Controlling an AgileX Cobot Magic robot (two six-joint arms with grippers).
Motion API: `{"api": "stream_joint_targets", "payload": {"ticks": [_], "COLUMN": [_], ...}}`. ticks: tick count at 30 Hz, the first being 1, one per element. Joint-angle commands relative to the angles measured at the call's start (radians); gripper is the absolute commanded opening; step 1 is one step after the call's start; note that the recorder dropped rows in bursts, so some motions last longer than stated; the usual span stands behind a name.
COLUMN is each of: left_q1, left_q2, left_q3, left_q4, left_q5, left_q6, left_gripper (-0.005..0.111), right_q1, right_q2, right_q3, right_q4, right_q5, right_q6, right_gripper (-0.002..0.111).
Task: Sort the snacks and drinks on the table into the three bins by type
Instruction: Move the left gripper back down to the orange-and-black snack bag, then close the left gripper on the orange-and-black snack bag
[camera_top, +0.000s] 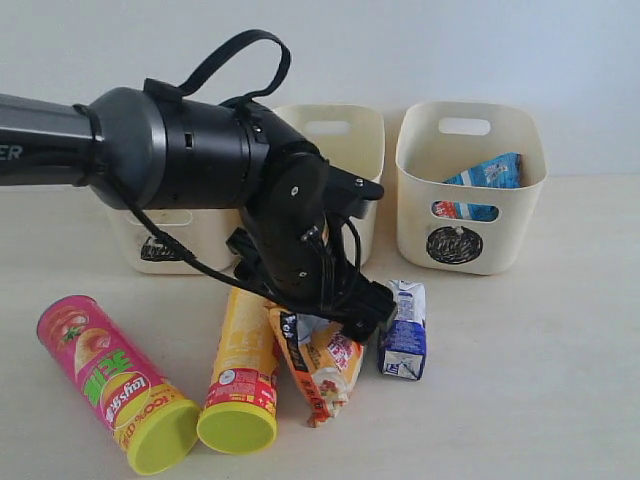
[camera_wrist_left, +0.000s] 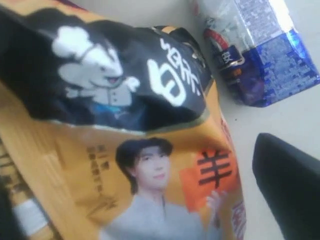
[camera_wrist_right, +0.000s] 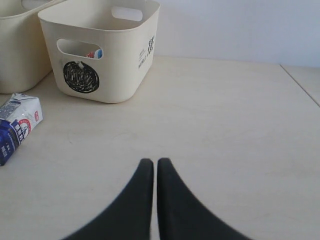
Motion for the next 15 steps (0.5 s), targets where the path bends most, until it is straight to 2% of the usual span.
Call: {"api": "stream_joint_targets", "payload": {"ticks": [1,11,15], "left_q1": [-0.002,-0.002,-0.002], "left_q2": [0.025,0.055,0.055], "left_q3": [-0.005,-0.005,-0.005], "left_q4": [0.0,0.0,0.0], "left_q5": [-0.022,-0.06,-0.066], "left_q6": [-0.013,-0.013,-0.016], "left_gripper": [0.086,0.084,0.077], "right_q1": [0.0,0.0,0.0], "right_q2": [-0.004,-0.004,-0.004], "right_q3": [0.004,0.004,0.004], "right_q4": [0.002,0.002,0.002], "right_q5": [-0.005,-0.005,-0.005], "right_q6": [-0.003,-0.003,-0.003], "right_gripper": [0.0,0.0,0.0]}}
